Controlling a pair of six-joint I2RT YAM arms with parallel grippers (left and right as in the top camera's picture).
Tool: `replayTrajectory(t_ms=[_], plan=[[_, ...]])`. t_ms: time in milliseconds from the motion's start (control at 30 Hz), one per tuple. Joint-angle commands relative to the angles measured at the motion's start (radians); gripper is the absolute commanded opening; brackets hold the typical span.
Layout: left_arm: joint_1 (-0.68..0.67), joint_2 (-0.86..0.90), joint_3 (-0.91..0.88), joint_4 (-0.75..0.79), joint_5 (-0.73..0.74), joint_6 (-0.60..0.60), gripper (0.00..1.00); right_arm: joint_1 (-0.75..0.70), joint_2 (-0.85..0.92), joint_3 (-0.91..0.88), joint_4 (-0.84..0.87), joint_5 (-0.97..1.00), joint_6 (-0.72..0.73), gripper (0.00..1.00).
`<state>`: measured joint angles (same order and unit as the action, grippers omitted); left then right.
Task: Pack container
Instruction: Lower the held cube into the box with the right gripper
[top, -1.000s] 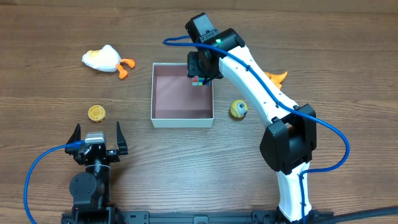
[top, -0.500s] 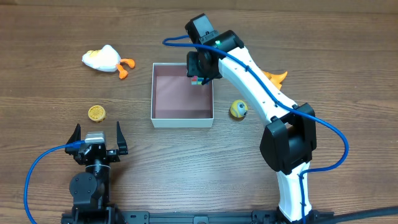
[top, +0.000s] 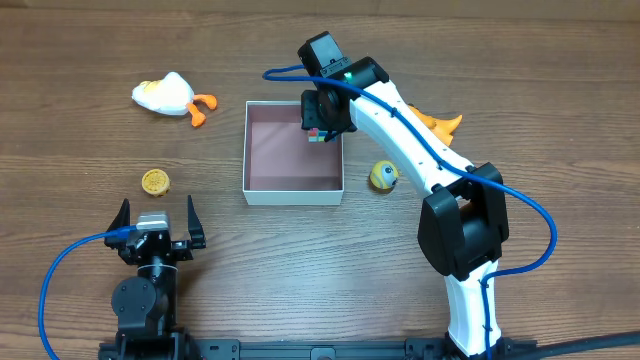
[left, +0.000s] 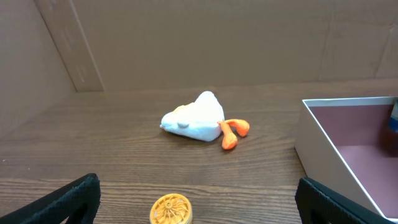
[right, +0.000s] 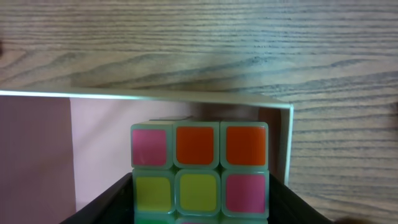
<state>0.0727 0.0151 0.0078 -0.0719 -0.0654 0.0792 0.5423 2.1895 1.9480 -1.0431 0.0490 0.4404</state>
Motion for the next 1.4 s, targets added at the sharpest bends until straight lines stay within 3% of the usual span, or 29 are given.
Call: replayTrajectory(t_ms=[0, 433, 500, 1100, 1267, 1367], plan=[[0.006, -0.004, -0.003, 0.004, -0.012, -0.016, 1.00, -0.002, -0.033, -0.004, 0.018, 0.002, -0.003, 0.40], [0.006, -0.004, -0.003, 0.004, -0.012, -0.016, 1.00, -0.002, -0.033, -0.004, 0.018, 0.002, -0.002, 0.46], [0.006, -0.004, -0.003, 0.004, -0.012, -0.016, 1.00, -0.002, -0.033, -0.004, 0.016, 0.002, -0.002, 0.54], [0.006, -0.004, -0.003, 0.004, -0.012, -0.016, 1.00, -0.002, -0.033, -0.004, 0.010, 0.002, -0.003, 0.74], [0.006, -0.004, -0.003, 0.004, -0.012, -0.016, 1.00, 0.010, -0.033, -0.002, 0.004, -0.002, -0.056, 0.97], [0.006, -0.004, -0.003, 0.004, -0.012, -0.016, 1.00, 0.037, -0.033, 0.001, -0.008, -0.002, -0.082, 1.00]])
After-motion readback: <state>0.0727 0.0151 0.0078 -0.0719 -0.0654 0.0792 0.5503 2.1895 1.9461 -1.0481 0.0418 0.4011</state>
